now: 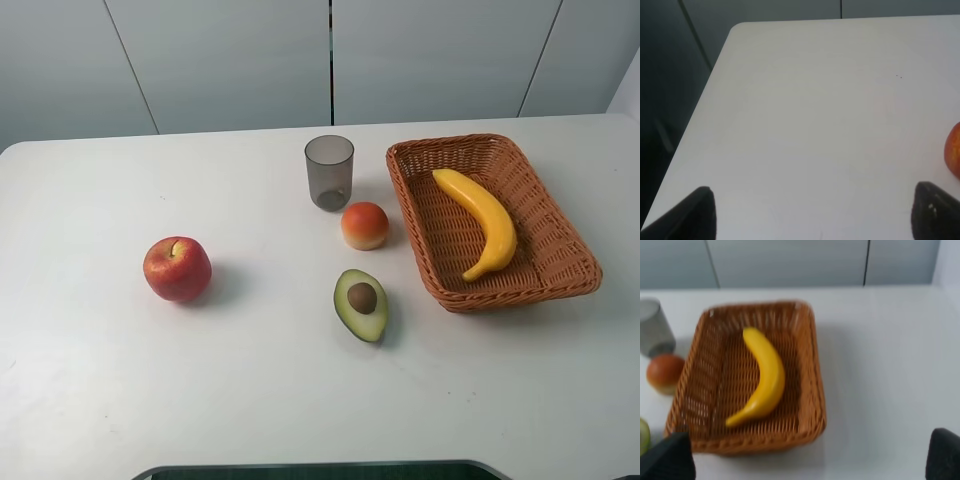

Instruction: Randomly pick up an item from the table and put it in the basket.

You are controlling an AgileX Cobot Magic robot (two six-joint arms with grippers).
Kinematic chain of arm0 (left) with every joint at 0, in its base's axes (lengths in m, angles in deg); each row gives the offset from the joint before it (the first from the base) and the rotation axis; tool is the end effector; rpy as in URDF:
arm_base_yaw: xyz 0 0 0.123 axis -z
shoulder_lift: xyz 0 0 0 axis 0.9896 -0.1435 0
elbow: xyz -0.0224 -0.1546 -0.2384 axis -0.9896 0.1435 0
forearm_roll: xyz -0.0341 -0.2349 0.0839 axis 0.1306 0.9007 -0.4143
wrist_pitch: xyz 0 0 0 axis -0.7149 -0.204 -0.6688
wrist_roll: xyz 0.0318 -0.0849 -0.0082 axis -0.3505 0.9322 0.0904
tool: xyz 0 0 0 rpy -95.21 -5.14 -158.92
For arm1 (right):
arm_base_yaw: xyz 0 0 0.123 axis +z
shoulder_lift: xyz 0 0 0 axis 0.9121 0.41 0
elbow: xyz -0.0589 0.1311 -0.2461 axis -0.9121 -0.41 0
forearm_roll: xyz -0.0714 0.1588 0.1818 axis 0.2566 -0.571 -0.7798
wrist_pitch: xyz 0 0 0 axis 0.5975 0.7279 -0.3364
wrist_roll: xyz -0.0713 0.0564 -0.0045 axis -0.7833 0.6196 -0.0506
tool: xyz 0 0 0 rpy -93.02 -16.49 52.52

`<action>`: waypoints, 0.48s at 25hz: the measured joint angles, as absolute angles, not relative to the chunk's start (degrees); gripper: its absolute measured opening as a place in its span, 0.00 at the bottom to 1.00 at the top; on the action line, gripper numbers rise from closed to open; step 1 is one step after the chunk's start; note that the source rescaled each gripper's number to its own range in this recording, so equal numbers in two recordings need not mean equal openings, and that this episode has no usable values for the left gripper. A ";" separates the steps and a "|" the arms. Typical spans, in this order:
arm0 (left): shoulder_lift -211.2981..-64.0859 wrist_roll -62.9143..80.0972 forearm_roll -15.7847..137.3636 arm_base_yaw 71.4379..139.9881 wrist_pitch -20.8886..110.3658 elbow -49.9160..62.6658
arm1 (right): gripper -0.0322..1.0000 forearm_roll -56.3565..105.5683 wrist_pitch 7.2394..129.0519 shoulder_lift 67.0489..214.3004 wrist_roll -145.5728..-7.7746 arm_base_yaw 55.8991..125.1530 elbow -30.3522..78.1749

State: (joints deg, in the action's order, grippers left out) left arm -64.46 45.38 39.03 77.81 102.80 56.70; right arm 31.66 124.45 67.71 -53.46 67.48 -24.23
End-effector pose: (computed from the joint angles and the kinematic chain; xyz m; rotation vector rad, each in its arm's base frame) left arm -0.0085 0.0111 0.2793 -0.1287 2.0447 0.1860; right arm -0.0148 0.0008 0.2868 -0.0261 2.0708 0.0391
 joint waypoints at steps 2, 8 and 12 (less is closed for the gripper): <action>-64.46 45.38 39.03 77.81 102.80 56.70 | 1.00 31.35 124.25 67.71 -53.81 67.48 -25.86; -64.46 45.38 39.03 77.81 102.80 56.70 | 1.00 30.65 122.10 67.54 -53.81 67.48 -26.93; -64.46 45.38 39.03 77.81 102.80 56.70 | 1.00 30.46 122.00 67.45 -53.81 67.48 -26.93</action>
